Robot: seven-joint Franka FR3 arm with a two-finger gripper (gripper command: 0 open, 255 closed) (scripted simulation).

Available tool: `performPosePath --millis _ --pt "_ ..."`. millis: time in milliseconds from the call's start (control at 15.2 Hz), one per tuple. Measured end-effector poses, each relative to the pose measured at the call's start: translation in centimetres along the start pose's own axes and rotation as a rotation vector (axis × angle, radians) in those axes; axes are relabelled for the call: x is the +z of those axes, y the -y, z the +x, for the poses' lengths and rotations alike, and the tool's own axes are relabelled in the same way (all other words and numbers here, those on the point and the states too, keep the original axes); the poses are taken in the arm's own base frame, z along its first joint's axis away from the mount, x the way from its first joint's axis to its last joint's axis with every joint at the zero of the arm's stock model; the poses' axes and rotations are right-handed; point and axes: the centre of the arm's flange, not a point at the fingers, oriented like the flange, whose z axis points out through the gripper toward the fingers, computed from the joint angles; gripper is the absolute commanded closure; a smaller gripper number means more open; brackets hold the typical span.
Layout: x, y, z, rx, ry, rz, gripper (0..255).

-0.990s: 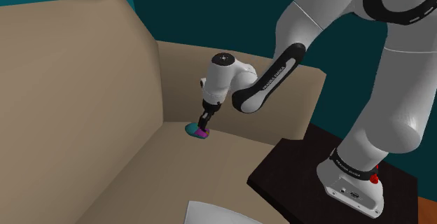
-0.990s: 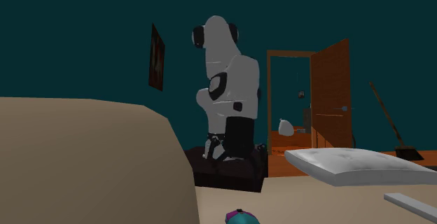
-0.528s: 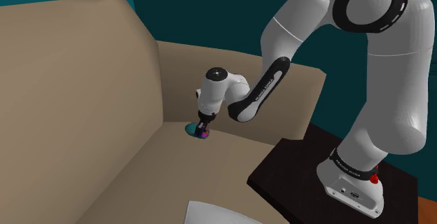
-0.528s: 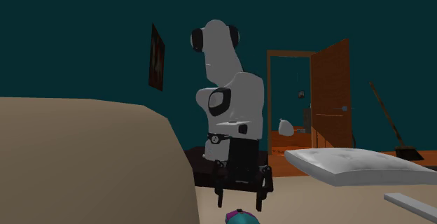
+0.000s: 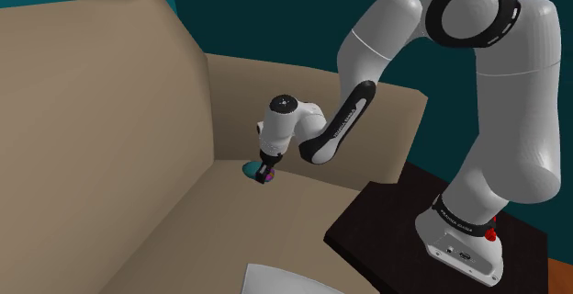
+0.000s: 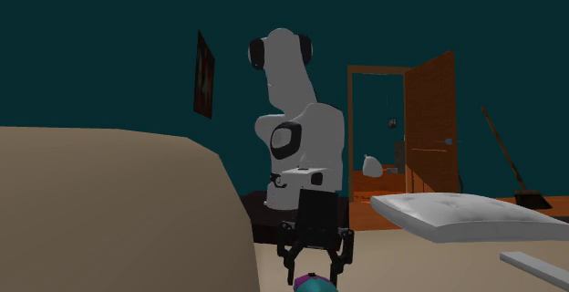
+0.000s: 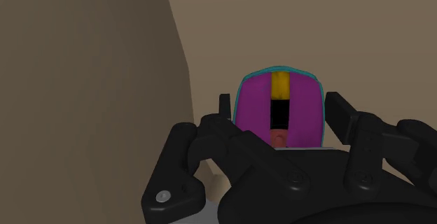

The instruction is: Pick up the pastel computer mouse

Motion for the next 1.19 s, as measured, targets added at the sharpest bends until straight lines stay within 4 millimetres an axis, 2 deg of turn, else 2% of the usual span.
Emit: performPosePath --millis 462,1188 --pt "-0.2 -0.1 0.1 0.000 -0.001 0.001 255" --pt "-5.5 -0.7 1.1 -0.001 0.001 0.001 255"
